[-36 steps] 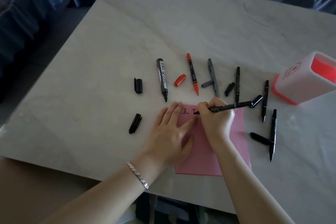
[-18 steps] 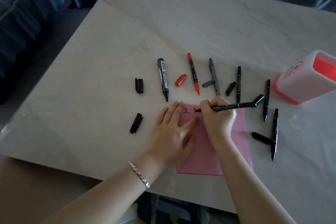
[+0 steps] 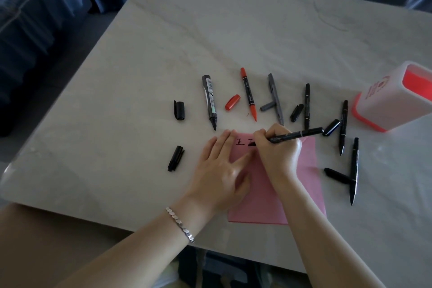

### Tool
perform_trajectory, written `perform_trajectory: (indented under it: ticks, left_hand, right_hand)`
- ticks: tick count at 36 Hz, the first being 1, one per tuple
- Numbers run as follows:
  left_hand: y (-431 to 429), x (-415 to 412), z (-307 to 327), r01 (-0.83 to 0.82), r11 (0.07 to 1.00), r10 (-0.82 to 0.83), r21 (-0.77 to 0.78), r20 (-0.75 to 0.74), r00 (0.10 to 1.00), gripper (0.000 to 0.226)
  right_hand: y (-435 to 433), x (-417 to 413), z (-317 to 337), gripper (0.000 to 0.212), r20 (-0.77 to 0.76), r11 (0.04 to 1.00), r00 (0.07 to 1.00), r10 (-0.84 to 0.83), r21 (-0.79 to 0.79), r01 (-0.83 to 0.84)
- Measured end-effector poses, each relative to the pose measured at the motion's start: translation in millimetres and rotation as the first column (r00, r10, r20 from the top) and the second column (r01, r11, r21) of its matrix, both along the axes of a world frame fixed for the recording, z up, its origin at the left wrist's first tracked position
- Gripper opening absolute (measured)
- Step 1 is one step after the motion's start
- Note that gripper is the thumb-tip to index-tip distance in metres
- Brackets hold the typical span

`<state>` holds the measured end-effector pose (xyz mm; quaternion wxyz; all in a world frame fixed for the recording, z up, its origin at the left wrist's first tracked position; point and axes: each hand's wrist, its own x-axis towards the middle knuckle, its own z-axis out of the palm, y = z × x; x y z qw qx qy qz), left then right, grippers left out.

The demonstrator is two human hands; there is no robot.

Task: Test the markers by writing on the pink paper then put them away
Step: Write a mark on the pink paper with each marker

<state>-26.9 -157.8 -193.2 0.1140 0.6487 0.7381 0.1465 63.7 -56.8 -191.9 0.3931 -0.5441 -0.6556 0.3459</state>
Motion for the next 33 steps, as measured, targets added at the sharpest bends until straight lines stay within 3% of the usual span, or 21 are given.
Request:
perform_trajectory:
  ticks: [11, 17, 23, 25, 28, 30, 33]
  left_hand:
    - [-0.2, -1.0, -0.7, 0.001, 1.0, -0.001, 0.011, -0.024, 1.0, 0.05]
    - [-1.7, -0.4, 1.2, 0.01, 0.998, -0.01, 0.064, -0.008, 1.0, 0.045]
    - [-17.8, -13.5, 8.9, -0.008, 0.962, -0.005, 0.274, 0.047, 0.999, 0.03]
    - [-26.6, -25.2, 15.1, -0.096, 0.925, 0.061, 0.369, 0.106, 0.993, 0.028]
    - [-40.8, -48.5, 22.3, -0.237, 0.888, 0.203, 0.395, 0.127, 0.971, 0.028]
    - [-48.2, -63.1, 22.9, -0.326, 0.882, 0.299, 0.339, 0.132, 0.945, 0.033]
    - [-53.6, -76.2, 16.4, -0.418, 0.87, 0.408, 0.263, 0.093, 0.908, 0.038]
  right_hand:
    - [-1.5, -0.1, 3.0, 0.033, 0.011, 0.995, 0.995, -0.101, 0.03, 0.1]
    - [1.0, 4.4, 9.6, 0.031, -0.157, 0.982, 0.974, -0.163, -0.126, 0.144]
    - [8.3, 9.0, 28.6, 0.043, -0.226, 0.933, 0.95, -0.217, -0.333, 0.134]
    - [14.5, 13.2, 39.8, 0.037, -0.16, 0.921, 0.977, -0.141, -0.384, 0.07]
    - [17.2, 13.1, 59.7, 0.034, 0.045, 0.918, 0.99, 0.135, -0.381, -0.108]
    - [11.0, 4.6, 71.2, 0.039, 0.185, 0.906, 0.932, 0.311, -0.354, -0.232]
    - [-6.6, -21.2, 79.6, 0.05, 0.417, 0.869, 0.77, 0.483, -0.338, -0.362]
